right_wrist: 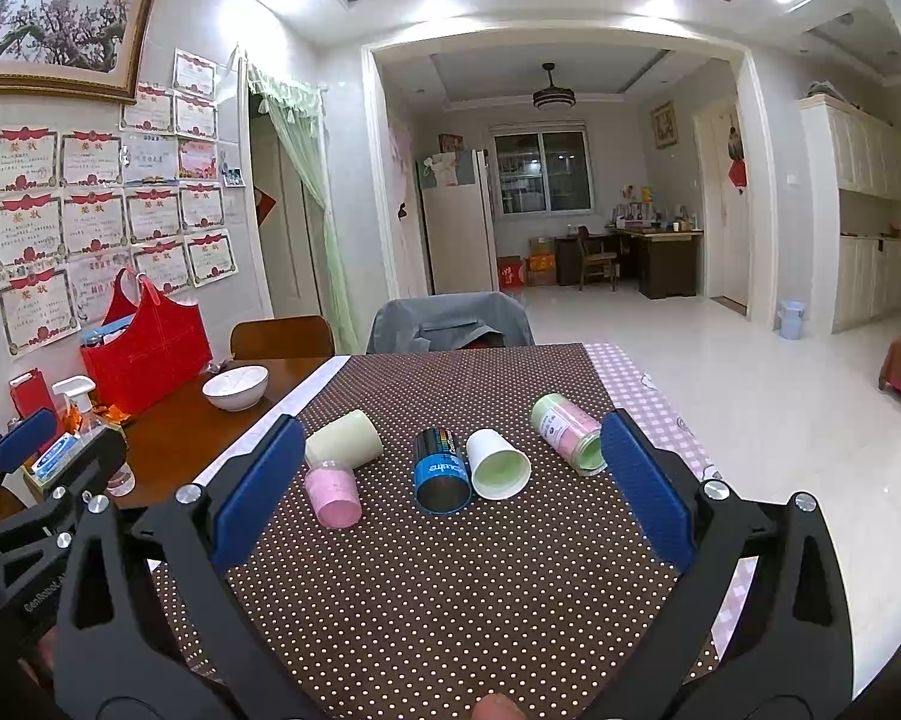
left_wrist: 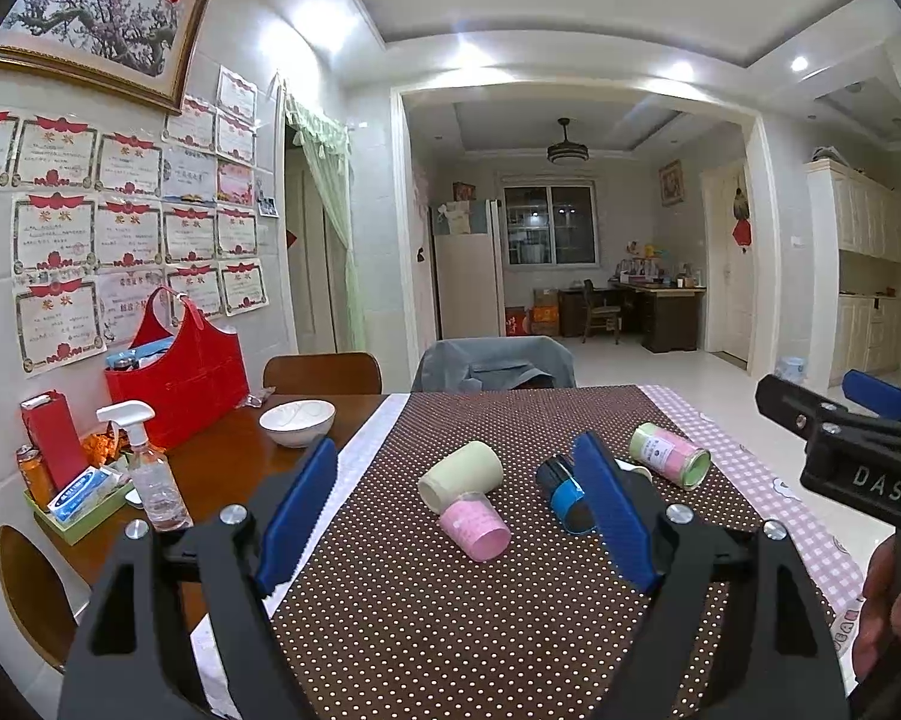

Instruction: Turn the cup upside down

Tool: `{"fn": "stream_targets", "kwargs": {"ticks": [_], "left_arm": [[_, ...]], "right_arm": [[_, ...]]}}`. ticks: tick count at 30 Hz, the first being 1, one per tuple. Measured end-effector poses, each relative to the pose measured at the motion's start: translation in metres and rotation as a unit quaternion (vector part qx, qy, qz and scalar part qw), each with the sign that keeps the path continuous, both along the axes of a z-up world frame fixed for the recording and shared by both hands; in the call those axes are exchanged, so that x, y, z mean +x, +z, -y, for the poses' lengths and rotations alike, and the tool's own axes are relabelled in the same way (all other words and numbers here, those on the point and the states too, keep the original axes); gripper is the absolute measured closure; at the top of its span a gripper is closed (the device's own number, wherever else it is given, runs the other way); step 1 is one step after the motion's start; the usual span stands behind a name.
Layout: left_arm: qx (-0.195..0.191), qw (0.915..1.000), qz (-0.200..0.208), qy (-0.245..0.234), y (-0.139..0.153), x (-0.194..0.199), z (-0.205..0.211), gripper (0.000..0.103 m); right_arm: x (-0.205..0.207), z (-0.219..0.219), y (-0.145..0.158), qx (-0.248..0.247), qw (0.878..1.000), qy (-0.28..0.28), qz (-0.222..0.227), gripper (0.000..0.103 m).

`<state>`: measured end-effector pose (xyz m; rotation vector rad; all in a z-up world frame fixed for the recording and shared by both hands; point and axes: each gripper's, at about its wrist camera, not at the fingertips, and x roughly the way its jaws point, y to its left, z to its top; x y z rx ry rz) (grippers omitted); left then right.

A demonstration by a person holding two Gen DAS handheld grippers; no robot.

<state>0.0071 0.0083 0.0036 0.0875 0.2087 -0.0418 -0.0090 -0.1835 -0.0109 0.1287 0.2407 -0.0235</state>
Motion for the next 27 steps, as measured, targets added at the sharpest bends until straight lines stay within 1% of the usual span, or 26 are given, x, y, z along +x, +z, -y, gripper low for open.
{"fn": "stream_targets", "kwargs": {"ticks": [10, 13, 20, 24, 27], "left_arm": [[-0.002, 0.9998, -0.018, -0.007, 0.001, 0.023, 0.004, 0.023], [-0.003, 0.9995, -0.03, -0.011, 0.002, 0.033, 0.005, 0.023], [-0.002, 0.9965, -0.078, -0.032, 0.0, 0.073, 0.019, 0.023], [-0.004, 0.9918, -0.116, -0.053, -0.002, 0.109, 0.038, 0.023], [-0.002, 0.9858, -0.151, -0.073, -0.006, 0.141, 0.059, 0.023]], "right_arm": [[0.021, 0.002, -0.002, -0.005, 1.0, 0.003, -0.016, 0.006], [0.029, 0.005, -0.002, -0.004, 1.0, 0.005, -0.024, 0.006], [0.061, 0.024, -0.009, 0.001, 0.999, 0.0, -0.054, 0.006], [0.088, 0.048, -0.016, 0.01, 0.997, -0.012, -0.081, 0.006], [0.109, 0.072, -0.024, 0.019, 0.994, -0.021, -0.103, 0.006]]}}
